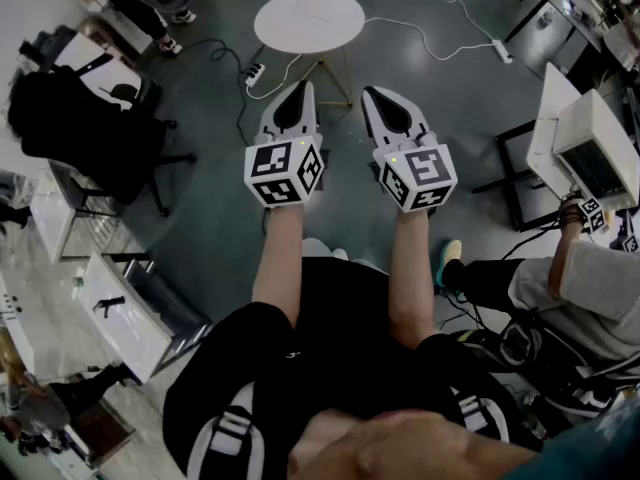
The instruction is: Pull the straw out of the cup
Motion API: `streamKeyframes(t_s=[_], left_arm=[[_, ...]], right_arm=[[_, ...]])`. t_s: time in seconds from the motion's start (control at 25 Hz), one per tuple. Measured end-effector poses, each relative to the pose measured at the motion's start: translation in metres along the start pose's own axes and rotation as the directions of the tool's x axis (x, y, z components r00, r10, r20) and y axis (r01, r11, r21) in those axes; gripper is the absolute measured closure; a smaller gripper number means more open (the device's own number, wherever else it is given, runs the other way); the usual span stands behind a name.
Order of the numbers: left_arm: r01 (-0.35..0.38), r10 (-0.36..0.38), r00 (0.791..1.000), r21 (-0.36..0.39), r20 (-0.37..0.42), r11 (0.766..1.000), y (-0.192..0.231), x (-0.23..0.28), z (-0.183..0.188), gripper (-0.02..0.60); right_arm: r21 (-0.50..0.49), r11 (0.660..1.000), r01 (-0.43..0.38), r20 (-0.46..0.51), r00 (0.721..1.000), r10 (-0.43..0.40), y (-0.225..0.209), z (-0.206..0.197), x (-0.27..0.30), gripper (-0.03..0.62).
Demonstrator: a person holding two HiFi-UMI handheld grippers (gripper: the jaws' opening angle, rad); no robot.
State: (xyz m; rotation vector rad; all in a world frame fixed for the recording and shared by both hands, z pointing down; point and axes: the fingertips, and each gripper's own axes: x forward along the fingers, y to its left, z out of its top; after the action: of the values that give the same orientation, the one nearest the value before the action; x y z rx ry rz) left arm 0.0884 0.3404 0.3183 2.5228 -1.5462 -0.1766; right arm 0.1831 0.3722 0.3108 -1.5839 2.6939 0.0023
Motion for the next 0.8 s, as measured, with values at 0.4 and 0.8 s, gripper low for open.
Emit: streamKeyframes(t_s=[0.4, 0.8], left_arm=[[-0.098, 0.098, 0.995, 0.044, -0.01, 0.994, 0.038, -0.023, -0.003, 0.572], [-0.169, 0.169, 0.985, 0.008, -0.024, 0.986, 0.103, -0.018, -0.018, 0.572]], right_arm=[[0.013, 1.0, 0.019, -0.042, 0.999, -0.018, 0.014, -0.023, 0.03, 0.577], [-0.004, 1.0, 0.031, -0.091, 0.995, -0.031, 0.023, -0.051, 0.077, 0.578]])
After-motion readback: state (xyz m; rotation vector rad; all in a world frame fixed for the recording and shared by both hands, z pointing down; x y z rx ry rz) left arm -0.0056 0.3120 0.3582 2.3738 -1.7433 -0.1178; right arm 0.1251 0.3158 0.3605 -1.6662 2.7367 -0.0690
